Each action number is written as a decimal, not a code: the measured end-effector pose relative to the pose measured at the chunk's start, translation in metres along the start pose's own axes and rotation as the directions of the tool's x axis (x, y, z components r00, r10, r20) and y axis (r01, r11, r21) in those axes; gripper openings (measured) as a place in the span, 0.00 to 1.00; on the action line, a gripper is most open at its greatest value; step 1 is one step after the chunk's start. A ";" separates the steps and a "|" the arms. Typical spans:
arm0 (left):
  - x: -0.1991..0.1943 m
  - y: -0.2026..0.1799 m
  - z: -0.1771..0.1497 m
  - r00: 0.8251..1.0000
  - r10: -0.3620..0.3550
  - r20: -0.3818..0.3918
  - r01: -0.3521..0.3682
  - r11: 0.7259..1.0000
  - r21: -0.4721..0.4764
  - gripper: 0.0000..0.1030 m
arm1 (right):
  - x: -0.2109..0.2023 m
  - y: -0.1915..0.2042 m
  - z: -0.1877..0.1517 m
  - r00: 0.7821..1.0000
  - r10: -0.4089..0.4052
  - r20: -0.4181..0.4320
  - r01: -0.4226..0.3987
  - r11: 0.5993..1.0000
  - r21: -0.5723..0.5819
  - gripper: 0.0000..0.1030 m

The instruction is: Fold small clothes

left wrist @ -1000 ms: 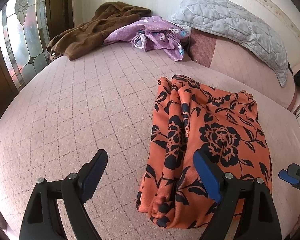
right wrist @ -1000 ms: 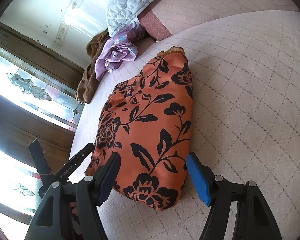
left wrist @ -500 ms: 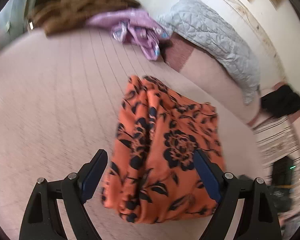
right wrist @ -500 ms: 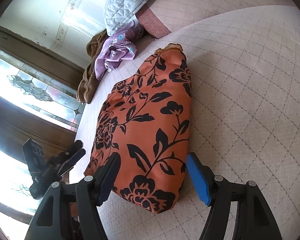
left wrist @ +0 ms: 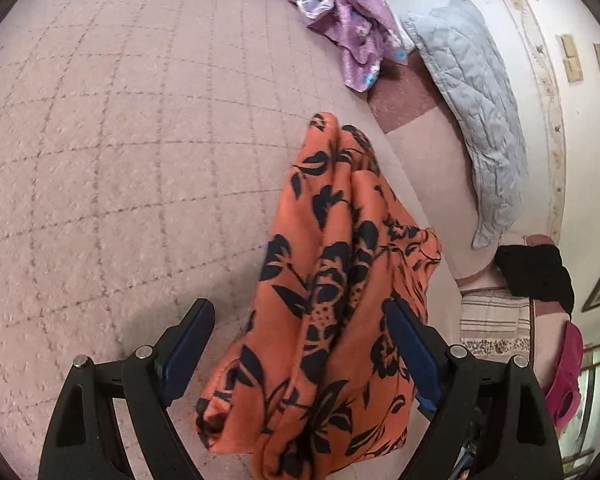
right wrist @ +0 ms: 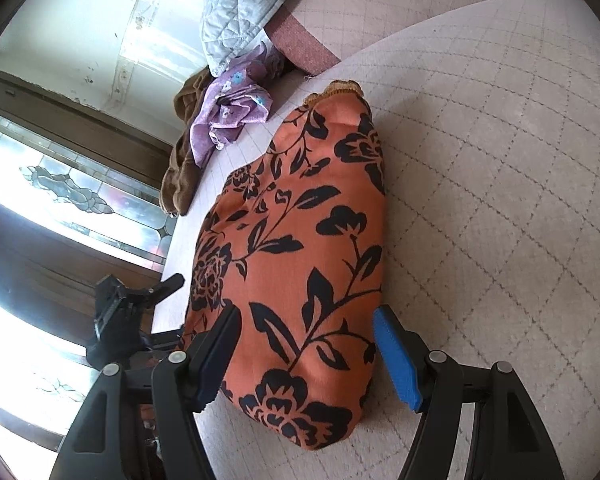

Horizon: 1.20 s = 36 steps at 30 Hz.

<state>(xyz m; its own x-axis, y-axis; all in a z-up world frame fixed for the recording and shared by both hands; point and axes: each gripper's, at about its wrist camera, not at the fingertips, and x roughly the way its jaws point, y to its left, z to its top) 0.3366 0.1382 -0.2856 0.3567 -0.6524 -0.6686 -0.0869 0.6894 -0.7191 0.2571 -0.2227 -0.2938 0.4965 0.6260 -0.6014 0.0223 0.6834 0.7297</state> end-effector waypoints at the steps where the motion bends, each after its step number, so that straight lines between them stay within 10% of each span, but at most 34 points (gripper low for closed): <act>1: 0.004 -0.001 -0.001 0.999 -0.027 -0.028 0.027 1.000 -0.005 0.86 | 0.001 -0.002 0.001 1.000 0.011 -0.001 -0.011 1.000 0.006 0.69; 21: 0.030 -0.007 0.012 0.989 -0.113 -0.098 0.115 0.993 0.021 0.86 | 0.054 -0.024 0.029 0.997 0.071 -0.015 -0.070 0.994 0.082 0.70; 28: 0.035 -0.023 0.008 0.996 -0.039 -0.079 0.047 0.994 0.102 0.47 | 0.058 -0.007 0.026 1.000 0.002 0.023 -0.003 1.000 0.020 0.50; 36: 0.024 -0.058 -0.010 1.000 -0.008 -0.028 0.014 0.972 0.233 0.40 | 0.034 0.030 0.017 0.990 -0.108 0.088 0.119 0.984 -0.133 0.41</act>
<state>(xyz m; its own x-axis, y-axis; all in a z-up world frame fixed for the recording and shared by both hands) 0.3411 0.0800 -0.2620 0.3317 -0.6663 -0.6679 0.1375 0.7345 -0.6645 0.2893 -0.1871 -0.2871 0.5653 0.5135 -0.6456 -0.0343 0.7966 0.6035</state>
